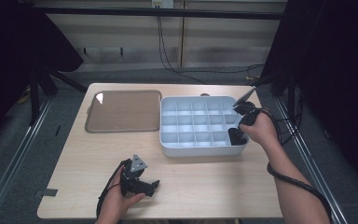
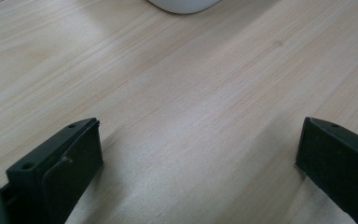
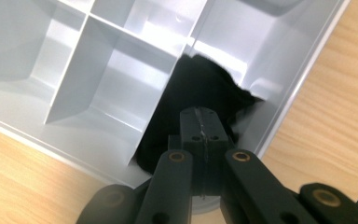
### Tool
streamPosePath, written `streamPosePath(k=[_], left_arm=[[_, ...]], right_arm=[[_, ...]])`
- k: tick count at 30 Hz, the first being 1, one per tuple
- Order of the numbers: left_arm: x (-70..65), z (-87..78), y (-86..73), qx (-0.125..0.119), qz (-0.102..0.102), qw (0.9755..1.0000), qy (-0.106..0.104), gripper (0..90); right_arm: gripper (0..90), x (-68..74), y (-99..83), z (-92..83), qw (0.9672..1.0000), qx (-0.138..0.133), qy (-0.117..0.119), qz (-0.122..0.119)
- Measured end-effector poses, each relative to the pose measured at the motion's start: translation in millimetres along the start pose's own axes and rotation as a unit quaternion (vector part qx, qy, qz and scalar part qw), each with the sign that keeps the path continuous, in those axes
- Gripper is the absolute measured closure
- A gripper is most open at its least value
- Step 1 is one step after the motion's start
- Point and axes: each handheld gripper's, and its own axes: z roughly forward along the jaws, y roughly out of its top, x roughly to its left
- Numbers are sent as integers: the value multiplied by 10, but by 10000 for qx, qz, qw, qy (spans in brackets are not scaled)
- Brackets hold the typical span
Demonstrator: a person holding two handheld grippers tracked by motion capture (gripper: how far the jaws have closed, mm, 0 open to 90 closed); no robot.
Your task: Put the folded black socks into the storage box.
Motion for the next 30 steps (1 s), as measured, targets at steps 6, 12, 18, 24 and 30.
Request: streamPosePath(k=[6,12,18,24,30], left_arm=[[0,0,0,0,0,10000,-1,0],[-1,0,0,1,-9,10000,-1,0],[0,2,1,-4,6,10000,-3,0],[0,4,1,-14,5,10000,-14,0],[0,6,1,-27,9,10000,-16,0]], right_arm=[[900,3,57,80,10000,-23,29,23],[900,33,89,248,9998,167,-97,-56],[900,45,94,341,9992,296,-258,-119],[900,17,68,394,9994,265,-211,-58],[874,10,41,330,9997,139,-200,-45]])
